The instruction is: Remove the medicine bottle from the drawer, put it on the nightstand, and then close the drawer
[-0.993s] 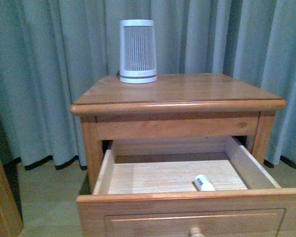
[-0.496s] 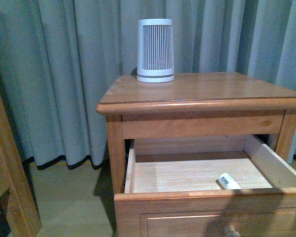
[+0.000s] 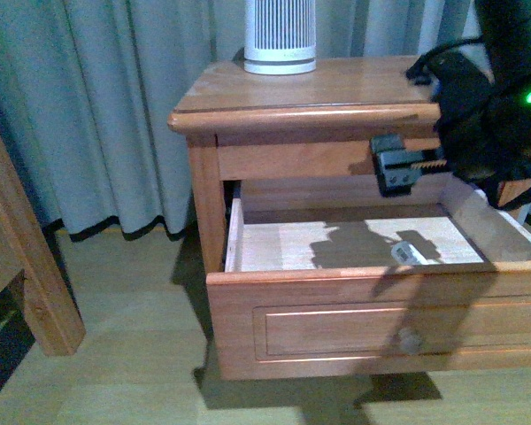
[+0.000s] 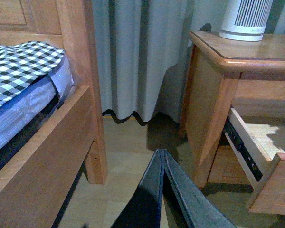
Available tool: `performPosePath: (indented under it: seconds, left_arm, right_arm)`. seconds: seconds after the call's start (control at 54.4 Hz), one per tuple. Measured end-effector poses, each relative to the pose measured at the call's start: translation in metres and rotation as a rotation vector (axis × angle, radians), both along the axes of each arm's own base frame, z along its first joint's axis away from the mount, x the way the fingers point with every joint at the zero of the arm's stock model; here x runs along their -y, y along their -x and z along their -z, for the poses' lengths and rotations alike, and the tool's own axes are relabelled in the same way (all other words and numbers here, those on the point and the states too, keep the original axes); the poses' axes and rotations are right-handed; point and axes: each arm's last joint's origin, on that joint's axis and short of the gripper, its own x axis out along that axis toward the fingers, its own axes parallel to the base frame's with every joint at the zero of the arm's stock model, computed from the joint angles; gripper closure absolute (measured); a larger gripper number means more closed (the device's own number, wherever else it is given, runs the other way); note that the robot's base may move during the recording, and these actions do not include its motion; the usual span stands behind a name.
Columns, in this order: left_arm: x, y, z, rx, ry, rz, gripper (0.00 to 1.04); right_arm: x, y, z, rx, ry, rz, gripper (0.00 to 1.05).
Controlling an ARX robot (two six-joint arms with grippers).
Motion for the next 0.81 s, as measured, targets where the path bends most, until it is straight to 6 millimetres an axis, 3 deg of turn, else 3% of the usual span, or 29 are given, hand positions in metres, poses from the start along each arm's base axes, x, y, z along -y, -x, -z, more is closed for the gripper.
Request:
performPosePath:
  seconds: [0.055, 0.129, 0.478, 0.625, 0.809]
  left_arm:
    - [0.0, 0.001, 0.0, 0.0, 0.0, 0.0, 0.99]
    - [0.0, 0.001, 0.0, 0.003, 0.0, 0.0, 0.83]
    - [0.0, 0.001, 0.0, 0.003, 0.0, 0.0, 0.3]
    - [0.0, 0.001, 0.0, 0.003, -0.001, 0.0, 0.05]
    - [0.0, 0.001, 0.0, 0.003, -0.002, 0.0, 0.07]
  right_arm:
    - [-0.004, -0.008, 0.028, -0.052, 0.01, -0.004, 0.07]
    - [-0.005, -0.016, 0.055, -0.089, 0.017, -0.002, 0.07]
    - [0.01, -0.043, 0.11, -0.137, 0.024, 0.02, 0.07]
    - [0.005, -0.047, 0.114, -0.129, 0.018, 0.016, 0.3]
    - [-0.011, -0.034, 0.116, -0.132, -0.015, -0.034, 0.67]
